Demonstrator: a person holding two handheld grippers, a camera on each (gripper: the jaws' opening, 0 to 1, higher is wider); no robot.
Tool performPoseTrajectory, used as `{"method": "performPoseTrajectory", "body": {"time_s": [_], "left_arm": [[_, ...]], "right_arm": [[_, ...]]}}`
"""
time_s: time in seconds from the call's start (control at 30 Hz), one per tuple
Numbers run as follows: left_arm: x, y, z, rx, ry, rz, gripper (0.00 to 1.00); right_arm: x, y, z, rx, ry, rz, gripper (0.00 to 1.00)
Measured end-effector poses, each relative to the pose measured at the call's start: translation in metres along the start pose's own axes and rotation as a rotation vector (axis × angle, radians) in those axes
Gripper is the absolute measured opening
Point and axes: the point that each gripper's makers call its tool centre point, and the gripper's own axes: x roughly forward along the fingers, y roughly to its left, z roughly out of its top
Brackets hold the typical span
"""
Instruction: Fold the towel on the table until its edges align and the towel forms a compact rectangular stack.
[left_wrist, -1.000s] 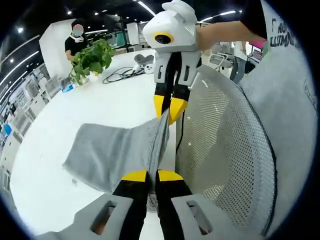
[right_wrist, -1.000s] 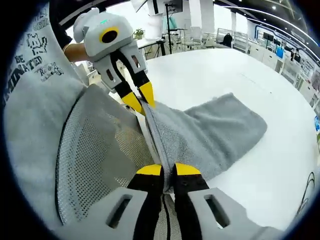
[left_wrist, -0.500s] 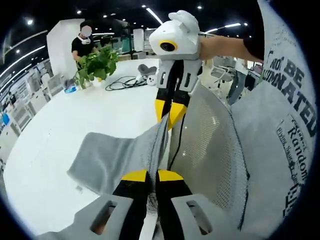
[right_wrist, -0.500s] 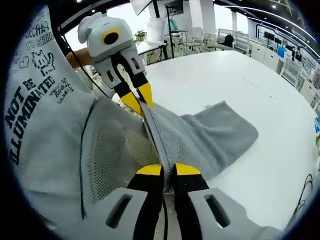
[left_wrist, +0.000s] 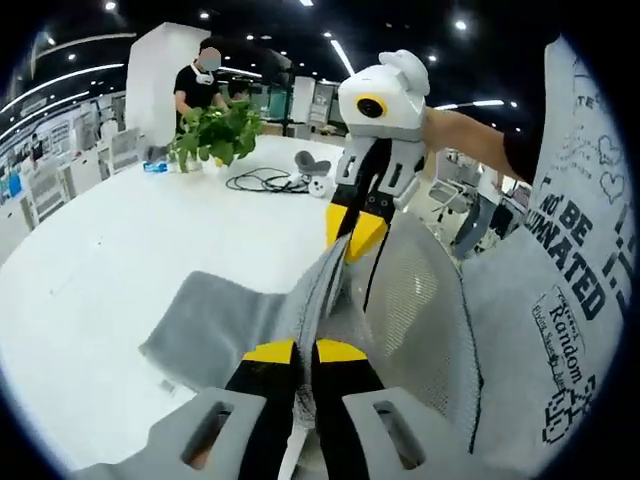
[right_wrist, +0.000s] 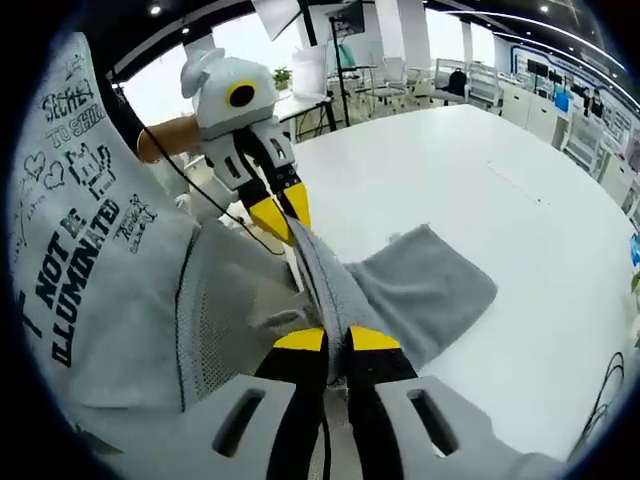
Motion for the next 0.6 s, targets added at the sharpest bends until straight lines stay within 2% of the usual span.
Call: {"method": "performPoseTrajectory", "body": {"time_s": [0.1,0.23,0.37,0.47,0.6], "left_arm": [[0.002,0.012,0.003,0.022,0.004,0.015,0.05],[0.005,0.033,0.005,0.002,-0.006,0.027,0.06],[0.006,0.054,0.009,-0.045,-0.035,0.041,0.06],[0.009,0.068,0.011,-0.059,-0.048,0.057,0.06],[0.016,0.088,0.009,-0.070,-0.053,0.090,0.06]], "right_arm": [[0.000,-0.009,0.006,0.023,0.007,-0.013,0.04],[0.000,-0.029,0.021,0.112,-0.024,-0.039,0.04],[0.003,-0.047,0.033,0.185,-0.049,-0.031,0.04],[0.006,-0.057,0.039,0.204,-0.055,-0.030,0.04],[0.014,-0.073,0.044,0.303,-0.070,-0.004,0.04]]}}
